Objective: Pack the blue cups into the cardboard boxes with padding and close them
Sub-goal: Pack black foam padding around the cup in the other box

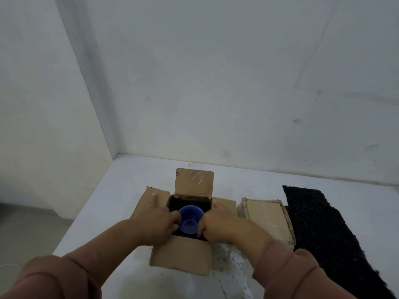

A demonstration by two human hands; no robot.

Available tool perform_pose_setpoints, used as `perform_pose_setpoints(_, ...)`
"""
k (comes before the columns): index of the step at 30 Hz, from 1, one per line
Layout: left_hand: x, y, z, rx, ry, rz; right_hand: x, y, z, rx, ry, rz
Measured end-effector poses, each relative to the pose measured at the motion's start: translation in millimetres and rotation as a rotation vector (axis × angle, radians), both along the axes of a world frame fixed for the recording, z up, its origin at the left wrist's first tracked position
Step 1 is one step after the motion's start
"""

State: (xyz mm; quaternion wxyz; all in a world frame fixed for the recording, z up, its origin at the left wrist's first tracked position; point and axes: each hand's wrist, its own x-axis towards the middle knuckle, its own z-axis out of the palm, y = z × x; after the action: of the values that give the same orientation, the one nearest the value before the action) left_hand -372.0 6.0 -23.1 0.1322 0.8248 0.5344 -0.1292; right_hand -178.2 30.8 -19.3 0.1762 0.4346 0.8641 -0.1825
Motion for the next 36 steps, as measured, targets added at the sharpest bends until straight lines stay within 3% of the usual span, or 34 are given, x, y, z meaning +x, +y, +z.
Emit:
perform_pose_setpoints(9, 10, 16, -4, -0.042, 0.184, -0.029, -9, 3, -5, -0.083, -0.013, -0.104)
perform_pose_setpoints(12, 13, 17, 0, -0.048, 0.207, -0.044, -10, 2, -5, -0.015, -0.068, 0.004)
perform_pose_setpoints(23, 13, 16, -1, -0.191, 0.072, -0.009, -12, 0, -3, -0.010, -0.072, 0.028)
perform_pose_setpoints(31, 12, 16, 1, -0.171, 0.069, -0.018, -9, 3, -2, -0.008, -0.086, 0.089)
perform_pose_setpoints(34, 13, 14, 4, -0.133, 0.092, -0.010, -2, 3, -2, 0.070, -0.012, 0.080)
perform_pose_setpoints(36, 17, 12, 12, -0.043, 0.156, -0.049, 5, 2, 2, 0.091, 0.138, 0.005)
